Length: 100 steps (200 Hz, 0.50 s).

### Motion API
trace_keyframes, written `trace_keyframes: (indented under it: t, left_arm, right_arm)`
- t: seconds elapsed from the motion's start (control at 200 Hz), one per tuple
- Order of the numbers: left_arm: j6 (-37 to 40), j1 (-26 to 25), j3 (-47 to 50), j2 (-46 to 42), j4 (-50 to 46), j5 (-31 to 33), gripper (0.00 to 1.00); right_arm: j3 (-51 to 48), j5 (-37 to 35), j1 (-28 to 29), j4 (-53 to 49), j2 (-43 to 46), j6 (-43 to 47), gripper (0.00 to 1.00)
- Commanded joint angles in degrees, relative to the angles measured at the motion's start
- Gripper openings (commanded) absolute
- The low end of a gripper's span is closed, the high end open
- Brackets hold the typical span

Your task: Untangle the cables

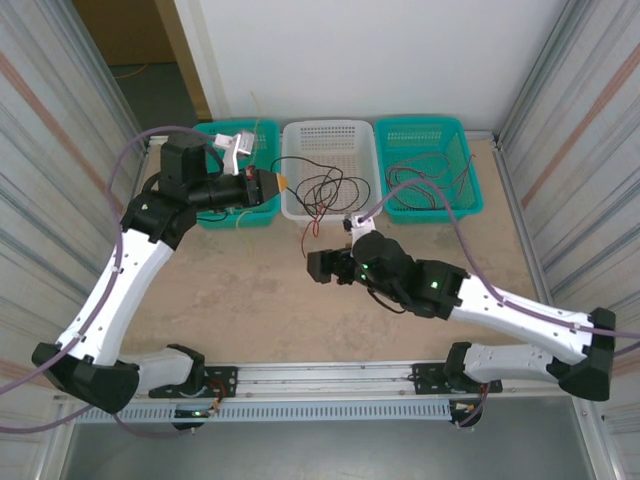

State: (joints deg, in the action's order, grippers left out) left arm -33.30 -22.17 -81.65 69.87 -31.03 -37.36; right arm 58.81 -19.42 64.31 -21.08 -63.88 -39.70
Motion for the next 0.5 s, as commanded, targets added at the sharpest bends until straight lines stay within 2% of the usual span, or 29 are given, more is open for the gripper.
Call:
trace_keyframes:
  t: [0.0,0.16,0.281,0.396,0.496]
  left_arm:
    - [-2.0,0.3,-0.2,-1.6,1.5,0.5,0.00]
    - [-2.7,0.3,-0.6,-1.9,1.0,0.4,0.00]
    - [-2.9,0.3,-0.8,-2.1,1.1,0.3,0.00]
    - [-3.0,0.3,-1.2,-2.1,0.9,0.4,0.00]
    - [-3.1,0.4,-1.7,-1.8,1.1,0.1,0.00]
  right_arm:
    - [5.0,-6.1,0.2,-2.0,-4.4,1.3,0.84]
    - [9.2,-7.1,-0.3,-2.4,-9.1,3.0,0.69]
    - [11.5,-7.7,-1.4,-3.8,-11.8,3.3,0.51]
    - [11.6,-7.1,-1.9,-4.5,-13.3,3.1,0.44]
    - [10.5,-6.2,-2.2,-3.7,-13.6,2.8,0.31]
